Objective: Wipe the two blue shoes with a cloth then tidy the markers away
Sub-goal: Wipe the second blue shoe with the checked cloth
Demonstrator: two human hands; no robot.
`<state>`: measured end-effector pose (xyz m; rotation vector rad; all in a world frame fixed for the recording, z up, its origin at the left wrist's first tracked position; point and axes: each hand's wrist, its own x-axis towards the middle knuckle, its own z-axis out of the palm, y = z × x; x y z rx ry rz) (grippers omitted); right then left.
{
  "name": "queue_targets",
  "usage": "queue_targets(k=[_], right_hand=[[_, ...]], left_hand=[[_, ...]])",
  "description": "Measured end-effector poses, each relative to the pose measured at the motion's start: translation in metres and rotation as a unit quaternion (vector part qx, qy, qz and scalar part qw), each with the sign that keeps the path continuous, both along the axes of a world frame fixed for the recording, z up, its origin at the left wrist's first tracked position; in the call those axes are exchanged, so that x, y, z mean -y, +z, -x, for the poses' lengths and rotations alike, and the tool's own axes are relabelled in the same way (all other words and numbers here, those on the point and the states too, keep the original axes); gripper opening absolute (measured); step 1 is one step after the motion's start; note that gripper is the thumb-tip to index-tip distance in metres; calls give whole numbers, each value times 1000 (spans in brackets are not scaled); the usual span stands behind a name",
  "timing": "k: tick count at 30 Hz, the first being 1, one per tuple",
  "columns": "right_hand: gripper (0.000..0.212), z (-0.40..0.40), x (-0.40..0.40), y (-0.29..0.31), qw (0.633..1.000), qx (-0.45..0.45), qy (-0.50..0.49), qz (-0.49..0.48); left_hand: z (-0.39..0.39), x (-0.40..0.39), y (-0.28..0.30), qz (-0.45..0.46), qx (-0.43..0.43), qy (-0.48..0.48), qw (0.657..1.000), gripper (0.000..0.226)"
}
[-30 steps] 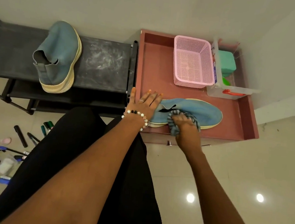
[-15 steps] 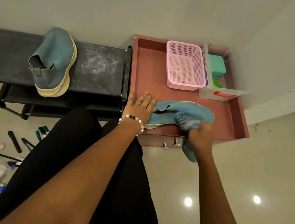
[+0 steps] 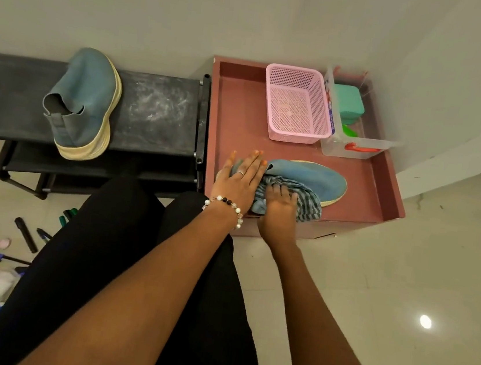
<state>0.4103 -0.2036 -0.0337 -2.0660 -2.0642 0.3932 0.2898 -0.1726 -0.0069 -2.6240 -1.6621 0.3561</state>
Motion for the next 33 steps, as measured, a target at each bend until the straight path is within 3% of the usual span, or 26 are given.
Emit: queue_targets(k=[4,7,9,11,13,16,19,21,24,27,29,33], right_hand=[[61,-39,-5,-9,991,43,126,13],[63,-87,-4,-6,990,105,88,-20],[58,-88,0,-2,989,144,40,-6],[49,-59,-4,-2,988,149,-26,37],[44,-19,-8,-2,989,106,-78,62],[40,23,-8,-6,999,18,-20,25],[48,-1,-1,4,997,-40,67,23],[62,-42,5,6,993,-37,105,34],[61,-90,9,1,999,-4,35,-3],[52,-53,6,-9,994,44,-95,11],[51,-6,1,-11,989,13,-144,28],[52,23,3,-20,999,12,-35,-32]], left_hand=[[-2,-9,-3,38,-45,44,997,81],[-6,-13,-10,66,-51,57,995,117],[-7,-14,-13,75,-49,61,994,126],[-8,-13,-16,72,-43,64,994,118],[-9,-13,-17,65,-31,64,995,93],[-8,-13,-18,50,-24,56,997,69],[-6,-14,-20,53,-18,51,997,69],[-4,-14,-21,58,-21,46,997,83],[-5,-14,-23,63,-17,39,997,96],[-6,-15,-22,60,-24,47,997,91],[-7,-15,-20,59,-27,50,997,77],[-7,-14,-18,62,-25,43,997,65]])
